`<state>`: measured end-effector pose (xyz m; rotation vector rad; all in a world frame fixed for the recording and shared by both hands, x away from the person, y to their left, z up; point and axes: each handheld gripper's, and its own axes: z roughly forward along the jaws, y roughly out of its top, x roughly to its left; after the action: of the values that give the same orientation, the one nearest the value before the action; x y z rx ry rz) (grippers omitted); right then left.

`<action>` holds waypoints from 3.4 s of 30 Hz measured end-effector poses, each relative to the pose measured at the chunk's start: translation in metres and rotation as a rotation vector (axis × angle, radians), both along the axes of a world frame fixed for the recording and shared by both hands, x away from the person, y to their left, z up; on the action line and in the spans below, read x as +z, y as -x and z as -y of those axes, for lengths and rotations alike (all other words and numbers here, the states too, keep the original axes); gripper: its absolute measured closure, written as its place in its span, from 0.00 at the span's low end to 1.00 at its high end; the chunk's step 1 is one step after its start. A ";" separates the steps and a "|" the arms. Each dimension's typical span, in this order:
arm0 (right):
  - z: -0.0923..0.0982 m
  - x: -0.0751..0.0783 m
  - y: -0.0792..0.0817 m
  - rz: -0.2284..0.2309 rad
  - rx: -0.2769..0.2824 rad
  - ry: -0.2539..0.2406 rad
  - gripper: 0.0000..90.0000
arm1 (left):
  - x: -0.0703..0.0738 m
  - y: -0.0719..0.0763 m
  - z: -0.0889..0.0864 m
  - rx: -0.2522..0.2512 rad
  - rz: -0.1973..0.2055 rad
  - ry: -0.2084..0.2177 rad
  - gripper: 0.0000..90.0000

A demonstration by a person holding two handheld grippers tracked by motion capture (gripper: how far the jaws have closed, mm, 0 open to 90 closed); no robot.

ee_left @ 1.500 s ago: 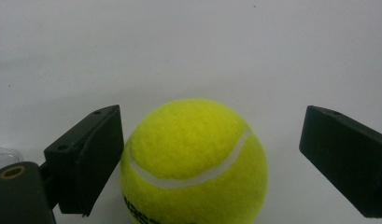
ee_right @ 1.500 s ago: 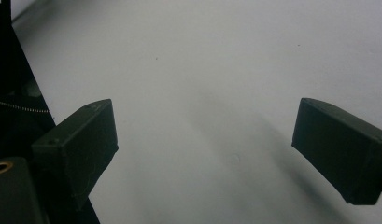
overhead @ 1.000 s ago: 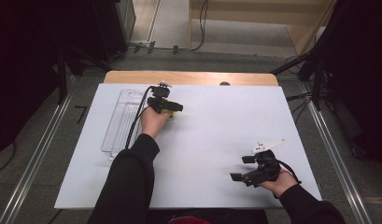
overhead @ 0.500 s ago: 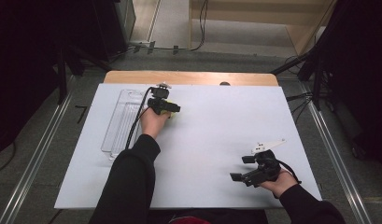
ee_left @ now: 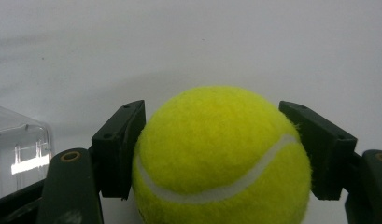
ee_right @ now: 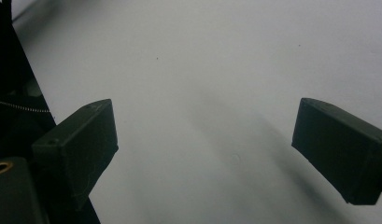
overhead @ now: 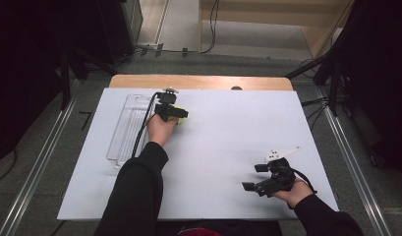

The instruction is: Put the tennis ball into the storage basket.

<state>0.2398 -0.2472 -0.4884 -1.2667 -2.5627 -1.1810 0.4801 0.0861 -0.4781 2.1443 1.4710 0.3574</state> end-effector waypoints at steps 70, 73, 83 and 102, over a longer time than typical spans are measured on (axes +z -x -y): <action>0.002 0.000 -0.002 -0.010 -0.016 -0.001 0.06 | 0.076 0.053 -0.017 -0.322 -0.031 0.146 0.30; 0.002 0.000 -0.002 -0.011 -0.016 0.001 0.06 | 0.080 0.054 -0.019 -0.316 -0.032 0.147 0.30; 0.002 -0.001 -0.002 -0.009 -0.019 -0.001 0.06 | 0.093 0.057 -0.029 -0.294 -0.021 0.145 0.30; 0.003 -0.001 -0.002 -0.008 -0.021 -0.003 0.06 | 0.104 0.058 -0.050 -0.261 -0.007 0.159 0.30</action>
<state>0.2422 -0.2498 -0.4890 -1.2981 -2.5475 -1.1812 0.4218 0.1357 -0.3736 2.1741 1.1621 0.1337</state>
